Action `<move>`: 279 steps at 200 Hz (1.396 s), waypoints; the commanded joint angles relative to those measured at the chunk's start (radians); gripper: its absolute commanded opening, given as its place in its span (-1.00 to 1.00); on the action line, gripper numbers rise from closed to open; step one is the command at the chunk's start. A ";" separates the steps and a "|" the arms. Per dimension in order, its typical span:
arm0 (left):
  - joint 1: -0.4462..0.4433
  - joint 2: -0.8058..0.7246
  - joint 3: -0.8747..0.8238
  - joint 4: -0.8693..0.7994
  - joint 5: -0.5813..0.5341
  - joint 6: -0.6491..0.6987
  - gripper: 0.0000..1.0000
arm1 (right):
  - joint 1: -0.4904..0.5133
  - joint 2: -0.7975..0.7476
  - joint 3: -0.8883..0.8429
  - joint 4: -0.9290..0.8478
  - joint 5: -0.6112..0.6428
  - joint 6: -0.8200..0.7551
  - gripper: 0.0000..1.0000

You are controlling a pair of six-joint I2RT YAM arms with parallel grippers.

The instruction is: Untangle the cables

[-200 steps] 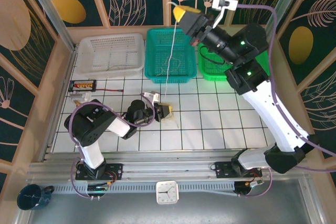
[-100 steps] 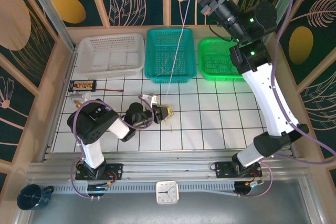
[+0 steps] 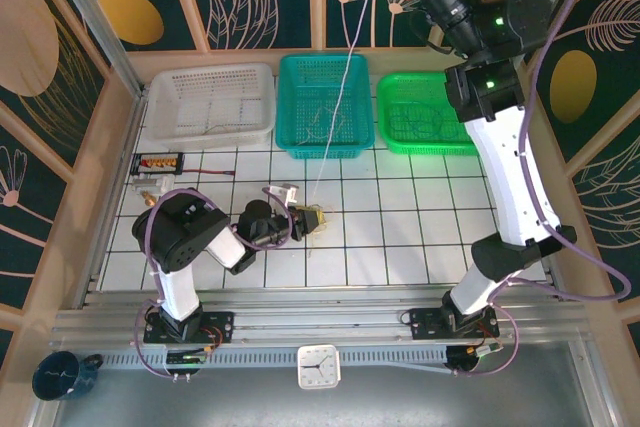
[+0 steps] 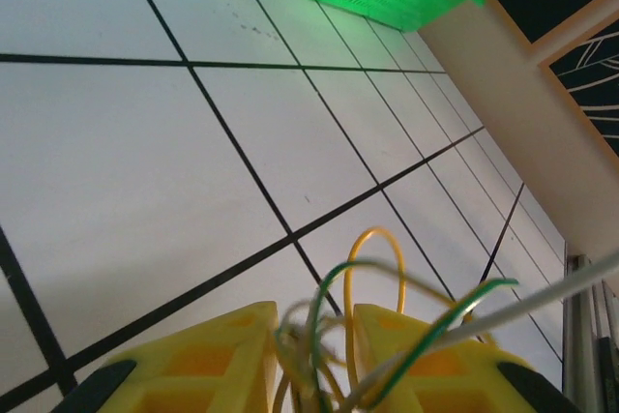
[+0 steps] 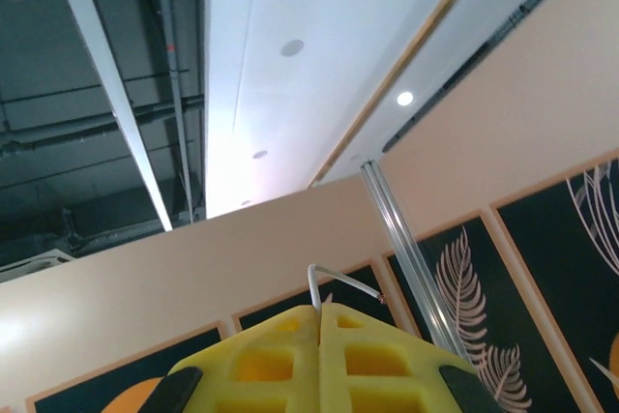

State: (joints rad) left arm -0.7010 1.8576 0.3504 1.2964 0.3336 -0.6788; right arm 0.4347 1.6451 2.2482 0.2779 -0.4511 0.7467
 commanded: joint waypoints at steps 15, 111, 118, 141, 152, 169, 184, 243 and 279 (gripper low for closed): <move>0.003 0.028 -0.019 0.030 0.014 -0.010 -0.43 | -0.023 0.002 0.066 0.092 0.007 0.025 -1.00; 0.003 0.074 -0.046 0.066 0.016 -0.026 -0.31 | -0.150 0.012 0.162 0.120 0.039 0.060 -1.00; 0.003 0.074 -0.047 0.066 0.016 -0.027 -0.31 | -0.161 0.012 0.160 0.130 0.034 0.071 -1.00; 0.003 0.074 -0.050 0.064 0.015 -0.028 -0.31 | -0.198 0.014 0.162 0.151 0.038 0.100 -1.00; 0.003 0.076 -0.051 0.064 0.015 -0.027 -0.31 | -0.224 0.021 0.179 0.160 0.049 0.120 -1.00; 0.004 0.078 -0.054 0.067 0.015 -0.029 -0.30 | -0.262 0.034 0.215 0.182 0.053 0.154 -1.00; 0.004 0.079 -0.057 0.067 0.015 -0.028 -0.30 | -0.287 0.040 0.234 0.193 0.058 0.169 -1.00; 0.003 0.066 -0.054 0.068 0.019 -0.038 -0.25 | -0.309 0.029 0.172 0.221 0.022 0.204 -1.00; 0.004 0.014 -0.053 0.050 0.021 -0.054 -0.03 | -0.309 0.029 0.117 0.219 -0.013 0.203 -1.00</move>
State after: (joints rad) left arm -0.7010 1.9053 0.3061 1.3636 0.3412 -0.7120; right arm 0.1307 1.6836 2.3894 0.4576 -0.4255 0.9310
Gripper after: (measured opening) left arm 0.443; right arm 0.046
